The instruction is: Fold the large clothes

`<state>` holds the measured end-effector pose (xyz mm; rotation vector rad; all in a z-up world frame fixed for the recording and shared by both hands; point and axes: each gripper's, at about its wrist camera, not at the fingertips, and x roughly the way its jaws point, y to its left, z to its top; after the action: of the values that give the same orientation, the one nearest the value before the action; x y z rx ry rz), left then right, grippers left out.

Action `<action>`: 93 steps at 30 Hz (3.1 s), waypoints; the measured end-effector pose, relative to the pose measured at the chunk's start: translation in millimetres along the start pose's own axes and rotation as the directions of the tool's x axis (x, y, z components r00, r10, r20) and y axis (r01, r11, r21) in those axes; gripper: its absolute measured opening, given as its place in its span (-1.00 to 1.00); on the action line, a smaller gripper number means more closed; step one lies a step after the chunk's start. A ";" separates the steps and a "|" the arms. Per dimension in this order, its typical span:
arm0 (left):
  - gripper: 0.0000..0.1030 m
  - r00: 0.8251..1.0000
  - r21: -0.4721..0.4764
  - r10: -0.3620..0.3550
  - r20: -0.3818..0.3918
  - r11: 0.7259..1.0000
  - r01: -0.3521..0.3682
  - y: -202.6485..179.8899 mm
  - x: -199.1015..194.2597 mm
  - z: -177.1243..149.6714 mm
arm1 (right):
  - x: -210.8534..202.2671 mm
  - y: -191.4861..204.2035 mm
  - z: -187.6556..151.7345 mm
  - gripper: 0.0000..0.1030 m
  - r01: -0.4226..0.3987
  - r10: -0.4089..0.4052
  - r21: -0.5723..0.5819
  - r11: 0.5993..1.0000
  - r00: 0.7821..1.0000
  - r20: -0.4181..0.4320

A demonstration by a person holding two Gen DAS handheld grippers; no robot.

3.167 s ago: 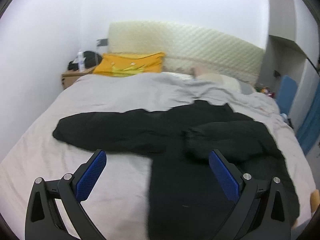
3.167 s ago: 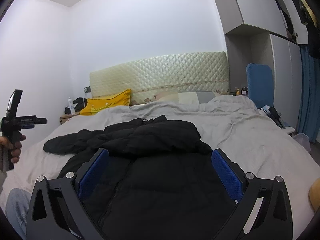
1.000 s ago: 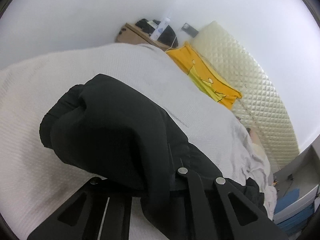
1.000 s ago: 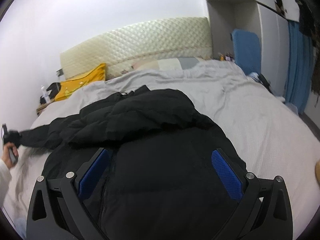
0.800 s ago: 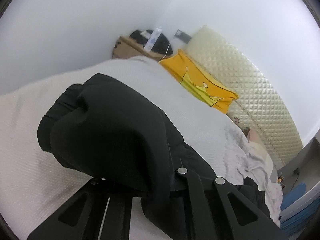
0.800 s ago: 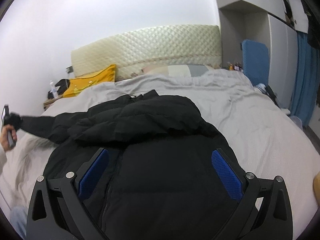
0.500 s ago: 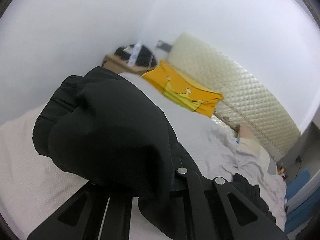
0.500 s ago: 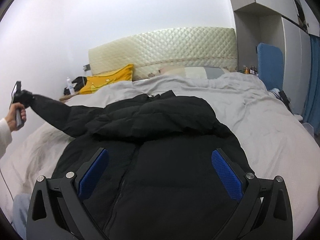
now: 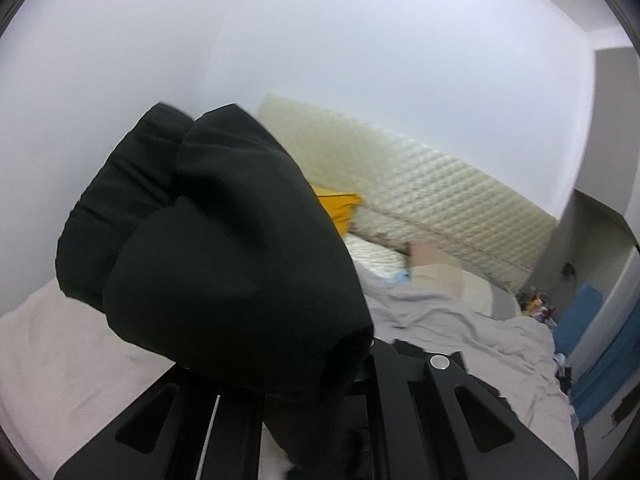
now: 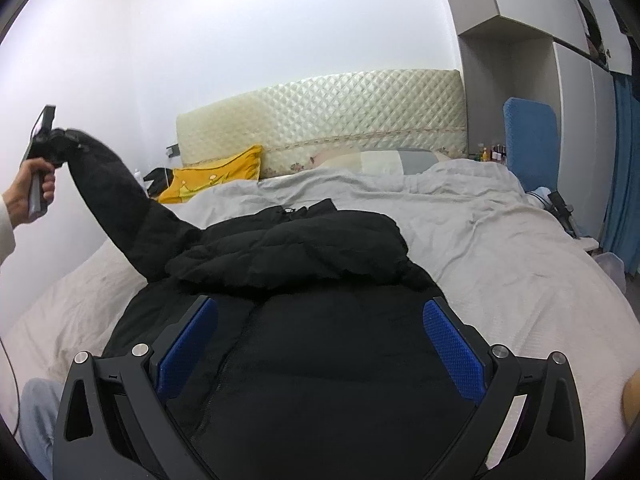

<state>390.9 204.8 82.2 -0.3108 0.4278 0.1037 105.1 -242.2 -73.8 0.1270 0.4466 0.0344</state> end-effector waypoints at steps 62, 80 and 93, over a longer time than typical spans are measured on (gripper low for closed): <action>0.43 0.855 0.448 -0.149 -0.497 0.799 0.400 -342.1 106.6 -314.8 | 23.3 -86.2 -3.0 1.00 0.003 -0.005 0.191 0.982 1.000 0.009; 0.47 0.972 0.438 -0.167 -0.168 0.870 0.225 -222.4 -15.8 -172.6 | 42.9 -20.3 70.4 1.00 -0.067 0.067 -0.007 0.998 0.991 0.120; 0.47 0.972 0.376 -0.043 -0.233 0.917 0.131 -159.8 93.6 -206.6 | 225.1 3.5 100.9 0.74 -0.151 0.149 -0.029 0.988 0.986 -0.078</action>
<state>420.9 -9.0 -91.9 0.0544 0.6420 -0.1063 351.6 -236.6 -79.6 0.1250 0.5113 0.1955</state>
